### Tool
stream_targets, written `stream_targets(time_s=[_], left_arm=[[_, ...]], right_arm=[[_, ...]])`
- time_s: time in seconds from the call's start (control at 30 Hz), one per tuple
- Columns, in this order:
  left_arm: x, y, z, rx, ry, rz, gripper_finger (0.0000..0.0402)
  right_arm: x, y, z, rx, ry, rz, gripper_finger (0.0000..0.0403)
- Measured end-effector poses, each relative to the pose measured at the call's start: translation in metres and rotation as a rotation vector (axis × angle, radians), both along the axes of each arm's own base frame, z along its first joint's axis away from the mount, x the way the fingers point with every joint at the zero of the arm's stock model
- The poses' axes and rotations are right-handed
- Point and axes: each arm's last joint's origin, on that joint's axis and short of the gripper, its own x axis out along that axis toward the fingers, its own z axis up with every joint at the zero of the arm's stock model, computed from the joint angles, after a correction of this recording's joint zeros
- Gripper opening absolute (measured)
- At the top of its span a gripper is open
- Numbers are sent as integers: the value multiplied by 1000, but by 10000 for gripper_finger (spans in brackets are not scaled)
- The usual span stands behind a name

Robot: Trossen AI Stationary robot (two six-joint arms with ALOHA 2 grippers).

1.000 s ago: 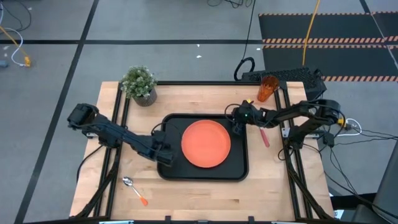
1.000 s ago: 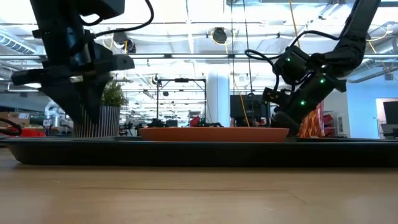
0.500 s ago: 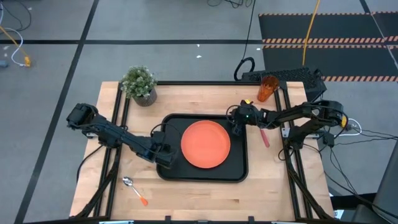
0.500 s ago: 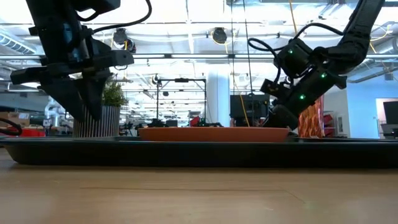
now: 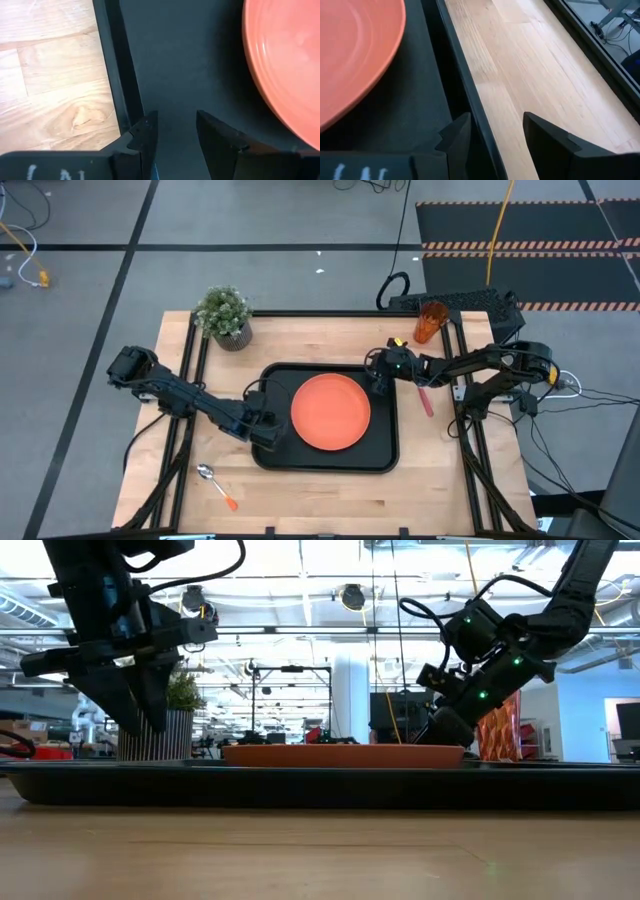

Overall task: Pick and place plate/cup/fork/spoon on tray
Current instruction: Put the orange cup on the black tray to the top right of the orange plate

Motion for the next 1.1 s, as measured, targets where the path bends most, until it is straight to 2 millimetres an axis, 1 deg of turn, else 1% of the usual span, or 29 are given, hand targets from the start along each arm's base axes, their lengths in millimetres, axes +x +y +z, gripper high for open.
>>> stream_targets(time_s=[0.13, 0.2, 0.33, 0.5, 0.63, 0.73, 0.83, 0.93, 1.03, 1.1], left_arm=[[-1, 0, 4, 27, -18, -10, 136], [0, -1, 8, 77, -39, -29, 136], [5, -1, 22, 186, -111, -52, 136], [12, 1, 35, 360, -145, -116, 136], [19, 7, 48, 570, -167, -140, 136], [26, 14, 64, 726, -185, -123, 136], [37, 17, 81, 795, -194, -141, 136], [50, 14, 92, 896, -175, -238, 136], [60, 14, 100, 975, -125, -342, 136], [63, 21, 109, 998, -98, -392, 136]], right_arm=[[2, -1, 3, -24, -27, 10, 176], [3, 0, 4, -33, -43, 15, 176], [5, -1, 8, -53, -82, 17, 176], [7, -1, 10, -63, -107, 17, 176], [7, -2, 17, -80, -143, 17, 176], [6, -1, 31, -104, -215, 13, 176], [1, 0, 51, -133, -299, 7, 176], [-7, 2, 70, -163, -361, -6, 176], [-12, -1, 97, -225, -339, -79, 176], [-13, -3, 124, -274, -298, -127, 176]])
